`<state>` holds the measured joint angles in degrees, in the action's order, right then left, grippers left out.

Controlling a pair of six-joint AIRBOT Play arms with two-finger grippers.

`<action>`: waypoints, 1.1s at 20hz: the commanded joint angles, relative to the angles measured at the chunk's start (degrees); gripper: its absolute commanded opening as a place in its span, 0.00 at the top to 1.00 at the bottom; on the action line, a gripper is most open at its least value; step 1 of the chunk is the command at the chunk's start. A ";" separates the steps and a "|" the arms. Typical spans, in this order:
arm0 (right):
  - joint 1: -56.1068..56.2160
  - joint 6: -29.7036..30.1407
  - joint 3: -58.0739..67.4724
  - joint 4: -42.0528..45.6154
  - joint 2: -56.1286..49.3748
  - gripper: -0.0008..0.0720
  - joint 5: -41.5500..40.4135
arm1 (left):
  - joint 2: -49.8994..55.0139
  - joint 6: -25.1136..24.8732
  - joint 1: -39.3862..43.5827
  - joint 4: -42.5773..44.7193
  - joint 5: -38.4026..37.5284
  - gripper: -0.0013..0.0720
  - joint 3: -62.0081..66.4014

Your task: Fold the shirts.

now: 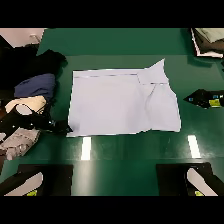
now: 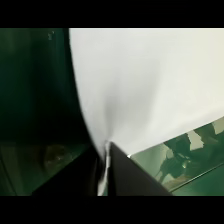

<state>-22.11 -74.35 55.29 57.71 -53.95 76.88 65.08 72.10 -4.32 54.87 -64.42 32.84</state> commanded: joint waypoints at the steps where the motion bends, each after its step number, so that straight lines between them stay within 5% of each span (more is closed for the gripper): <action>1: -0.02 -0.20 -0.07 7.26 -0.07 0.59 1.40 | -0.09 -0.48 1.95 -1.29 0.44 0.95 0.72; 3: -0.02 -0.17 -0.11 13.35 -2.14 0.56 4.48 | -0.09 -0.48 1.77 -1.16 0.09 0.95 3.78; 5: -0.13 -0.17 -1.20 16.48 -5.90 0.36 6.12 | -0.15 -0.48 1.77 -1.14 -1.27 0.95 7.87; 15: -5.18 2.49 -8.61 5.70 -22.32 0.38 -3.02 | -0.15 -0.04 1.79 -1.09 -3.08 0.95 12.09; 16: -4.55 2.49 -8.61 5.77 -22.53 0.41 -3.52 | -0.15 -0.04 1.79 -1.11 -3.10 0.95 12.09; 20: -4.09 3.96 -8.48 5.92 -18.93 0.94 -5.90 | -0.15 0.09 1.77 -1.11 -3.34 0.95 12.11; 22: -4.81 3.91 -8.48 5.77 -14.62 0.96 -6.62 | -0.22 0.68 1.77 -0.59 -3.61 0.95 13.77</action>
<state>-26.50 -71.07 46.83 64.01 -72.10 71.96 64.95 72.12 -2.57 53.84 -67.75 45.41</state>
